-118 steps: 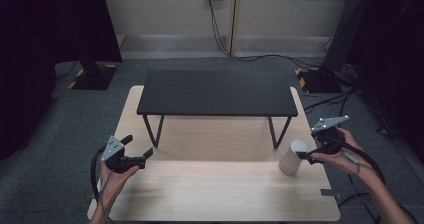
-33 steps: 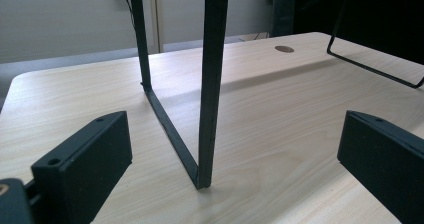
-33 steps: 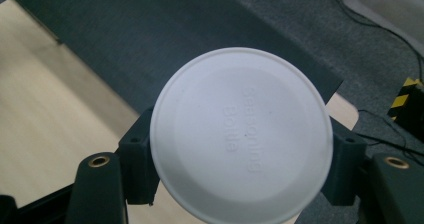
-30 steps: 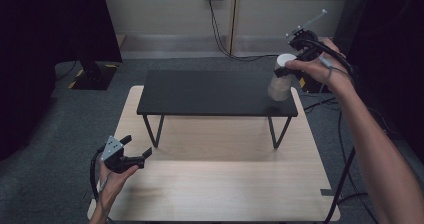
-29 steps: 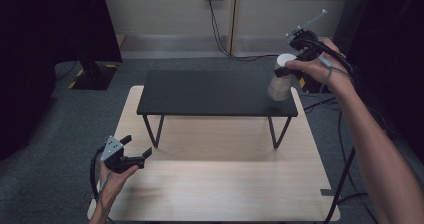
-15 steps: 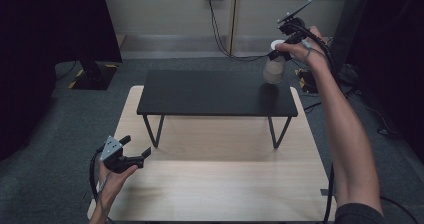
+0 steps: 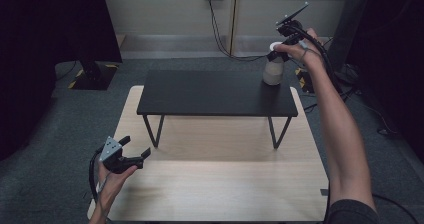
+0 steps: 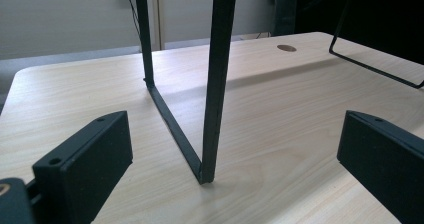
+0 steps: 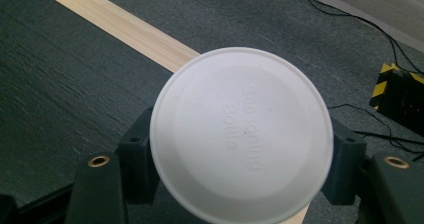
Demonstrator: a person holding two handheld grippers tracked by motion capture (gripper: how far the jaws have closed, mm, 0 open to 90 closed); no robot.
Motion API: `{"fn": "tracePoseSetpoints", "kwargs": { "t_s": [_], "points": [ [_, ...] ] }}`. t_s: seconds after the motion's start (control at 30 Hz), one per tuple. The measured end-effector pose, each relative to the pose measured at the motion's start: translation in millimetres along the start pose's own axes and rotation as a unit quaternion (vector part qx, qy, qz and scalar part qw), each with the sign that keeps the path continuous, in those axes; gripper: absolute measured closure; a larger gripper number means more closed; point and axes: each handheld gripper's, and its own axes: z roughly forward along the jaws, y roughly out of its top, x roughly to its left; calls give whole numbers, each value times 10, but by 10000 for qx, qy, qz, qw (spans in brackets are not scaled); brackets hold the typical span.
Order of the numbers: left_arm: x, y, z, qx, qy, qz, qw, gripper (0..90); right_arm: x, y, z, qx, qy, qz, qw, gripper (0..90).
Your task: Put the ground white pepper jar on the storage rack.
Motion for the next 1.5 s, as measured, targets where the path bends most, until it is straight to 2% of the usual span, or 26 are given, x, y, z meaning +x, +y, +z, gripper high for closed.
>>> {"fn": "tracePoseSetpoints", "kwargs": {
  "t_s": [0.1, 0.17, 0.2, 0.23, 0.33, 0.4, 0.43, 0.53, 0.57, 0.6, 0.63, 0.7, 0.77, 0.8, 0.83, 0.87, 0.9, 0.97, 1.1, 1.17, 1.2, 1.37, 1.5],
  "points": [
    [-2, 3, 0, 9, -10, 13, 10000, 4, -18, -19, -4, 0, 17, 4, 10000, 319],
    [-6, 0, 1, -9, -22, 23, 10000, 4, -78, -63, 8, -67, 156, 88, 9998, 217],
    [-6, -1, 0, -10, -26, 29, 10000, 4, -60, -76, 3, -73, 67, 51, 9999, 180],
    [-7, 0, -5, -5, -24, 32, 10000, 4, -49, -118, -22, -111, -7, 136, 9998, 106],
    [-5, -1, -7, -11, -26, 30, 10000, 4, -79, -200, -104, -267, 40, 160, 9995, 100],
    [-9, 0, 2, -9, -40, 39, 10000, 4, -121, -309, -279, -435, 111, 263, 9986, 87],
    [-9, 0, 2, -9, -40, 39, 10000, 4, -121, -309, -279, -435, 111, 263, 9986, 87],
    [-15, 6, 4, -4, -54, 60, 10000, 4, -151, -471, -550, -636, 156, 307, 9974, 85],
    [-16, 8, 4, -1, -54, 69, 10000, 4, -140, -522, -632, -662, 117, 299, 9973, 85],
    [-17, 9, 0, -9, -57, 77, 10000, 4, -114, -643, -802, -715, 65, 195, 9972, 84],
    [-17, 9, 0, -9, -57, 77, 10000, 4, -114, -643, -802, -715, 65, 195, 9972, 84],
    [-17, 6, 1, -19, -64, 54, 10000, 4, -103, -802, -963, -825, 68, 172, 9964, 83],
    [-14, 12, 5, 0, -89, 82, 9999, 4, -45, -1053, -1178, -937, 13, 60, 9956, 94],
    [-13, 11, 9, -3, -107, 75, 9999, 4, -21, -1148, -1241, -999, 4, 17, 9950, 94],
    [-13, 11, 9, -3, -107, 75, 9999, 4, -21, -1148, -1241, -999, 4, 17, 9950, 94],
    [-12, 11, 14, 3, -116, 75, 9999, 4, -4, -1244, -1299, -1067, 27, 23, 9943, 97],
    [-16, 9, 18, 0, -115, 61, 9999, 4, 65, -1430, -1408, -1204, -57, -23, 9927, 101],
    [-22, 13, 21, 4, -114, 86, 9999, 4, 97, -1601, -1497, -1321, -48, -42, 9912, 101],
    [-30, 12, 19, 0, -107, 82, 9999, 5, 136, -1895, -1608, -1464, 9, -40, 9892, 102],
    [-31, 11, 17, 1, -104, 76, 9999, 5, 151, -1952, -1626, -1458, 15, -48, 9893, 102],
    [-26, 8, 12, 1, -103, 55, 9999, 5, 173, -2064, -1637, -1519, 40, -56, 9884, 102],
    [-16, -3, 11, 1, -92, -20, 10000, 5, 207, -2203, -1674, -1497, 67, -83, 9887, 102],
    [-25, 16, 46, -12, -118, 9, 9999, 5, 202, -2280, -1706, -1552, 34, -35, 9879, 105]
  ]
}}
